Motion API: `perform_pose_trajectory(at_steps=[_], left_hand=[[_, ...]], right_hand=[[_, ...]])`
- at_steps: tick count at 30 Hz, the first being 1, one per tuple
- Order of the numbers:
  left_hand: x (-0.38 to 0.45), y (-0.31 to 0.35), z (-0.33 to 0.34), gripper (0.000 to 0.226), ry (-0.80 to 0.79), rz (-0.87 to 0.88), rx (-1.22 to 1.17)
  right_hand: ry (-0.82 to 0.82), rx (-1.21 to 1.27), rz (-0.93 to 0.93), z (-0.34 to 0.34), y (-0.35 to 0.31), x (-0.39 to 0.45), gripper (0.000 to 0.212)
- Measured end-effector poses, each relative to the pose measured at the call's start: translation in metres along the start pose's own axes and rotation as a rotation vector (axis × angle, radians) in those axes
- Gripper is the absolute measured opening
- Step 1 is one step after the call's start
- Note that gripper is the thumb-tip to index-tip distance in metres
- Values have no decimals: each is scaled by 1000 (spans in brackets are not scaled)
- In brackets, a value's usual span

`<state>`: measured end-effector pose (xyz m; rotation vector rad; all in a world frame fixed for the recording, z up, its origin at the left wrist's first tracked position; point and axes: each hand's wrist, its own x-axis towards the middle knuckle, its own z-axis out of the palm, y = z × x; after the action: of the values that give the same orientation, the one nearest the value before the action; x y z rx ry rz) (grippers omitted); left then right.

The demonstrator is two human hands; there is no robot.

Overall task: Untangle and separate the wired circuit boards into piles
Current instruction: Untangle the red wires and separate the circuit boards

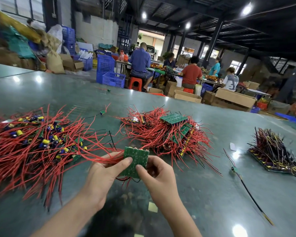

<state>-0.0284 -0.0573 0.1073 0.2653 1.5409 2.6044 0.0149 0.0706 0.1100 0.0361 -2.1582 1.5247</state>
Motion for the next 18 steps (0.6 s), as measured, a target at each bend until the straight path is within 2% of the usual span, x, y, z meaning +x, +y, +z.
perform_pose_trajectory(at_steps=[4, 8, 13, 18], left_hand=[[1, -4, 0, 15, 44, 30, -6], [3, -4, -2, 16, -9, 3, 8], [-1, -7, -1, 47, -141, 23, 129], [3, -6, -3, 38, -140, 86, 161]], right_hand=[[24, 13, -1, 4, -2, -1, 22], [-20, 31, 18, 1, -4, -1, 14], [26, 92, 68, -4, -6, 1, 15], [94, 134, 109, -4, -8, 2, 13]])
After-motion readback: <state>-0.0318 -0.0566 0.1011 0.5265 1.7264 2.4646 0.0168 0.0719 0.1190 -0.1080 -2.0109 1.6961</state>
